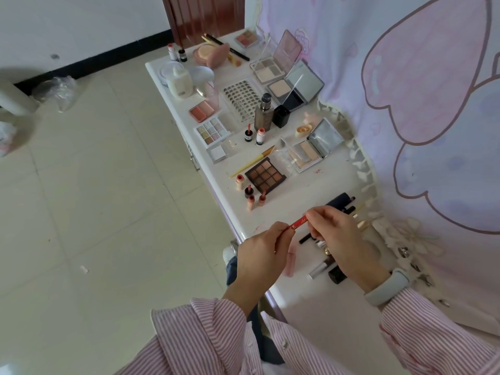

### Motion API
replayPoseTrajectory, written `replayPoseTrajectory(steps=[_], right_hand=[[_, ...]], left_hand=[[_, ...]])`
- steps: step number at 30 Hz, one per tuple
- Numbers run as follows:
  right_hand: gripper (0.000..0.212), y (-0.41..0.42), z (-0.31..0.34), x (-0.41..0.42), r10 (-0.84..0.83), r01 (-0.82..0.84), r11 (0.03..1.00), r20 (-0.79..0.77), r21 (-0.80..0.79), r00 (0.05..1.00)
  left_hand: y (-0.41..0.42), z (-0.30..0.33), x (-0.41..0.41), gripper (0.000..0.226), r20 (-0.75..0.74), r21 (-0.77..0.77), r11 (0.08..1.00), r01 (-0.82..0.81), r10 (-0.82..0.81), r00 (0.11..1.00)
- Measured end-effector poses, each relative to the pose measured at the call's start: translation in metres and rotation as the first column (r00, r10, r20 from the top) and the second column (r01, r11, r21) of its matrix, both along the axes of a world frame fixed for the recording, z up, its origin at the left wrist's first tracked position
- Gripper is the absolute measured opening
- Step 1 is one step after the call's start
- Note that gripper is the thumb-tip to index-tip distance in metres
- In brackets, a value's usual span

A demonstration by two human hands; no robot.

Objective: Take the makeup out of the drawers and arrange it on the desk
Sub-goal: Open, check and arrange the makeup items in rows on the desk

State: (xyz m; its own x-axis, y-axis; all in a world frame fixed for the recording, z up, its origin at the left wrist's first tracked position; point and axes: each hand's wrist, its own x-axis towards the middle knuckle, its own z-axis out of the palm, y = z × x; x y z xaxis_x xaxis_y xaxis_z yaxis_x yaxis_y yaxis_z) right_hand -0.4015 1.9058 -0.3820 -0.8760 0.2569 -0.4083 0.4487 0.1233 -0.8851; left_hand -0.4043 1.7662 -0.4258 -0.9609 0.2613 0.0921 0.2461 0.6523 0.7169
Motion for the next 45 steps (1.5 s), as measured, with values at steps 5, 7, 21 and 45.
replayPoseTrajectory(steps=[5,7,21,45], right_hand=[[0.021,0.003,-0.010,0.002,0.002,-0.005,0.998,0.035,0.064,0.999],[0.021,0.005,-0.014,0.003,-0.006,0.002,0.997,0.053,0.076,0.999],[0.017,0.015,-0.024,-0.004,-0.075,0.079,0.996,0.118,-0.033,0.990],[0.019,0.050,-0.068,-0.107,-0.259,0.244,0.966,0.283,0.088,0.923]], left_hand=[[0.002,0.000,-0.002,0.031,0.208,-0.067,0.996,0.055,-0.040,0.977],[0.005,0.001,-0.004,0.030,0.255,-0.096,0.993,0.074,-0.048,0.966],[0.010,-0.002,-0.009,0.032,0.272,-0.142,0.978,0.155,-0.112,0.956],[0.026,-0.019,-0.021,0.062,0.321,-0.212,0.931,0.296,-0.220,0.921]])
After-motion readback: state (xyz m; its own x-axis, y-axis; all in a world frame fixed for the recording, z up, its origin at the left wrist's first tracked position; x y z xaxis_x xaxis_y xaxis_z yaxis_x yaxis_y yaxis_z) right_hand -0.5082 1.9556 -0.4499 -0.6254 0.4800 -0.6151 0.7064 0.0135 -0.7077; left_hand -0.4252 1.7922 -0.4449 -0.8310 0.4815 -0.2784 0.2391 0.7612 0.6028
